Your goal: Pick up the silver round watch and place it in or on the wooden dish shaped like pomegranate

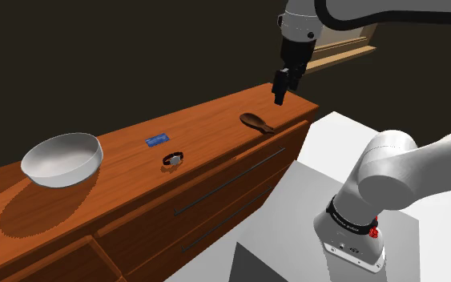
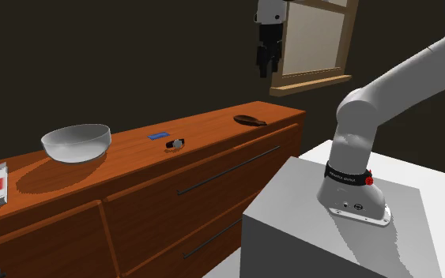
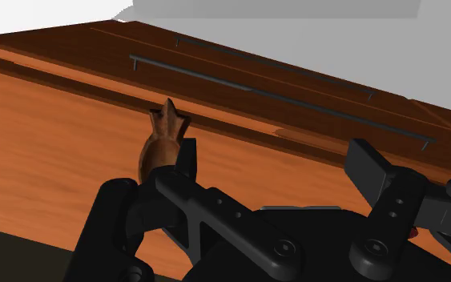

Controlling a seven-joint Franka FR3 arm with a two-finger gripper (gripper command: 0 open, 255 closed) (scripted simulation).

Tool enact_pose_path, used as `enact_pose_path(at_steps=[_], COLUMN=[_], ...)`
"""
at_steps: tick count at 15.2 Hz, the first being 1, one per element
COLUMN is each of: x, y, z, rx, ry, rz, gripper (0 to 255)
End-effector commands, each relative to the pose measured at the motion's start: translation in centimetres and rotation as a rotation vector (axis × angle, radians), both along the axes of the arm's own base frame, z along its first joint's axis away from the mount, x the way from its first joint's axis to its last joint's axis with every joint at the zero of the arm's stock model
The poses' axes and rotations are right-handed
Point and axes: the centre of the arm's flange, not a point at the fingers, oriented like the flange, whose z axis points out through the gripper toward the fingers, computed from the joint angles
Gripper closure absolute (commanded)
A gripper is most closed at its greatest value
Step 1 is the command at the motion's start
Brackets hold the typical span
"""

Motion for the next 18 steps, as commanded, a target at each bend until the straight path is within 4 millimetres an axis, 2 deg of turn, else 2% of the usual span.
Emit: enact_pose_path(at_steps=[1,18], x=[0.0,16.2], y=[0.0,9.2], z=[0.0,-11.0], rx=[0.0,0.202], ry=[0.0,0.071], rz=[0.0,0.005], gripper=[0,0])
